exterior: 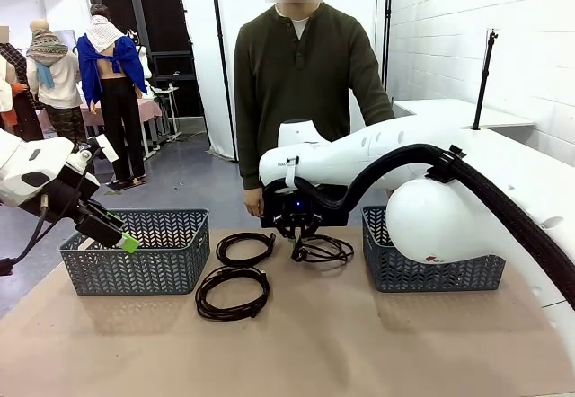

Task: Organize the cables according to human instructions.
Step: Pick up a bundle of cables and place it in the basket indicated by the human.

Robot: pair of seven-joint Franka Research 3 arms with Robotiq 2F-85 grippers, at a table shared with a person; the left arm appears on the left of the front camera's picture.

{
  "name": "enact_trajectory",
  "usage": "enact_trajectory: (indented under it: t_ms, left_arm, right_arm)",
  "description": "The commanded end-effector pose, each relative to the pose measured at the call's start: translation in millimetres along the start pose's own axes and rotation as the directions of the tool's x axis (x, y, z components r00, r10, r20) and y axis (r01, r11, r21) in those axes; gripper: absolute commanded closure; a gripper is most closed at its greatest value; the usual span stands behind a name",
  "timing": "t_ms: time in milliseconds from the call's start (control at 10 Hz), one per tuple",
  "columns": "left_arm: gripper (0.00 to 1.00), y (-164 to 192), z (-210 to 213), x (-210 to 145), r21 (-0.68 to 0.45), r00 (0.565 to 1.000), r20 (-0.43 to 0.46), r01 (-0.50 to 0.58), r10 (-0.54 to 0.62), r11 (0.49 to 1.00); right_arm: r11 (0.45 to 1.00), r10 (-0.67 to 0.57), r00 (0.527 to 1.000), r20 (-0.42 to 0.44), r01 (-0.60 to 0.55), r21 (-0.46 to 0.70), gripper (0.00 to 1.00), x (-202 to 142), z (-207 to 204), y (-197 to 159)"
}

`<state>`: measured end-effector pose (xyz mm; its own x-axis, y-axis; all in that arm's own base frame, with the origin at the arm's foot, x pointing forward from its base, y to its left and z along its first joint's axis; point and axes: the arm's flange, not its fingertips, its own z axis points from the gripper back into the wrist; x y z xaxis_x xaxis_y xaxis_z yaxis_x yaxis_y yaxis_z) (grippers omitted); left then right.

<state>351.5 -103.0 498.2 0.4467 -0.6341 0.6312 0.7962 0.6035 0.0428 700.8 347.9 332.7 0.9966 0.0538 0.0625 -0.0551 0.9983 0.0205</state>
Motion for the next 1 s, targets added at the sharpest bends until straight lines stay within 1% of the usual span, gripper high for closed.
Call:
enact_trajectory:
  t_ms: [0,100,200,300,400,500,600,800,900]
  left_arm:
    - [0.00,3,-1,-1,-0.012,1.000,0.007,0.002,-0.002,1.000]
    - [0.00,3,-1,-1,-0.012,1.000,0.007,0.002,-0.002,1.000]
    - [0.00,3,-1,-1,-0.012,1.000,0.007,0.002,-0.002,1.000]
    - [0.00,3,-1,-1,-0.012,1.000,0.007,0.002,-0.002,1.000]
    - [0.00,3,-1,-1,-0.012,1.000,0.007,0.002,-0.002,1.000]
    - [0.00,3,-1,-1,-0.012,1.000,0.007,0.002,-0.002,1.000]
    - [0.00,3,-1,-1,-0.012,1.000,0.007,0.002,-0.002,1.000]
    - [0.00,3,-1,-1,-0.012,1.000,0.007,0.002,-0.002,1.000]
    - [0.00,3,-1,-1,-0.012,1.000,0.007,0.002,-0.002,1.000]
  right_arm:
    - [0.994,0.107,0.994,0.000,-0.107,-0.033,1.00,1,30,5]
    - [0.983,0.182,0.983,-0.015,-0.183,-0.031,1.00,-4,44,8]
    - [0.963,0.269,0.962,-0.041,-0.269,-0.011,1.00,-11,60,13]
    - [0.935,0.353,0.933,-0.071,-0.354,-0.005,1.00,-20,73,15]
    - [0.889,0.457,0.885,-0.093,-0.459,-0.001,1.00,-31,86,15]
    - [0.827,0.560,0.822,-0.105,-0.563,0.001,1.00,-38,100,14]
    - [0.733,0.673,0.729,-0.126,-0.680,-0.015,1.00,-47,116,9]
    - [0.572,0.809,0.567,-0.155,-0.820,-0.012,1.00,-61,138,-10]
    - [0.512,0.850,0.502,-0.157,-0.859,0.024,1.00,-67,144,-20]
